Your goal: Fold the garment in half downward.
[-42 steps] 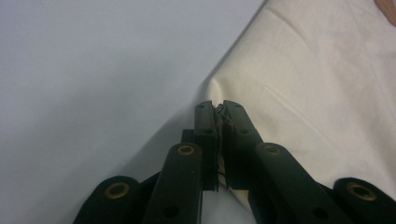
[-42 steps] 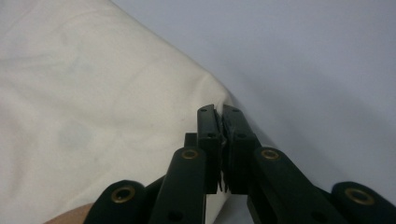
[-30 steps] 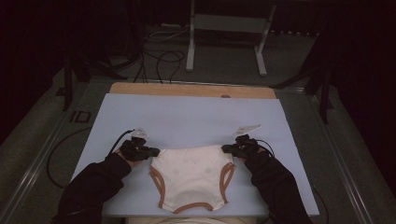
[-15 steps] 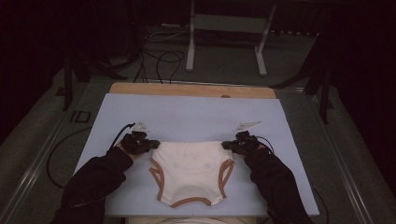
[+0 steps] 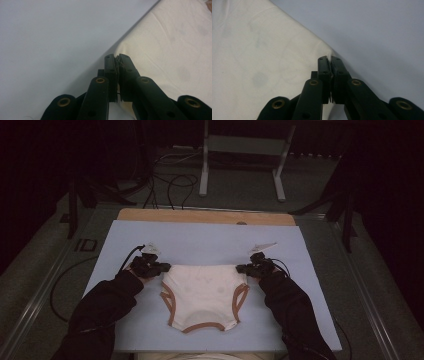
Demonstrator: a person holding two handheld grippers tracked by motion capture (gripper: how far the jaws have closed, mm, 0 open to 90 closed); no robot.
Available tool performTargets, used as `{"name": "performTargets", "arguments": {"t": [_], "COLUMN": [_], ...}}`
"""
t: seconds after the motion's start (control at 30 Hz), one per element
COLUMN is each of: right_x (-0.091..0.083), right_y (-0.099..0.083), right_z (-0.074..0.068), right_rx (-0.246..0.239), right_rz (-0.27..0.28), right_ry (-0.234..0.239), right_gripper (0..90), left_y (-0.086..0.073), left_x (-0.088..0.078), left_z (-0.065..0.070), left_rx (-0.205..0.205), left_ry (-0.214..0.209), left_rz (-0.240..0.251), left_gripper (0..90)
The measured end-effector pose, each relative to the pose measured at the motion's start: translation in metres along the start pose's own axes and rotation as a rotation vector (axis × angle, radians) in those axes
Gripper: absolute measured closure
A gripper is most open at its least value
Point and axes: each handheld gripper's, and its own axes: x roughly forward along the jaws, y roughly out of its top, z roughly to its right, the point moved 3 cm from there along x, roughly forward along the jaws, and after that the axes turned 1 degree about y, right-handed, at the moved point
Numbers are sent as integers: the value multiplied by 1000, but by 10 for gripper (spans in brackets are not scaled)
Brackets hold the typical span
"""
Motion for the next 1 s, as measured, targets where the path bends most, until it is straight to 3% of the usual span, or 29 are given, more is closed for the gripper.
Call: {"name": "performTargets", "arguments": {"t": [0.23, 0.77, 1.0], "right_x": [5, 11, 11], "right_y": [5, 12, 16], "right_z": [8, 26, 32], "right_rx": [15, 63, 77], "right_rz": [8, 6, 19], "right_ry": [-13, -47, -69], "right_gripper": [874, 875, 875], "left_y": [2, 22, 27], "left_x": [7, 18, 25], "left_z": [-10, -25, -27], "left_rx": [-14, -2, 3], "left_ry": [-15, 2, 29], "left_rz": [24, 60, 72], "left_gripper": [869, 868, 868]}}
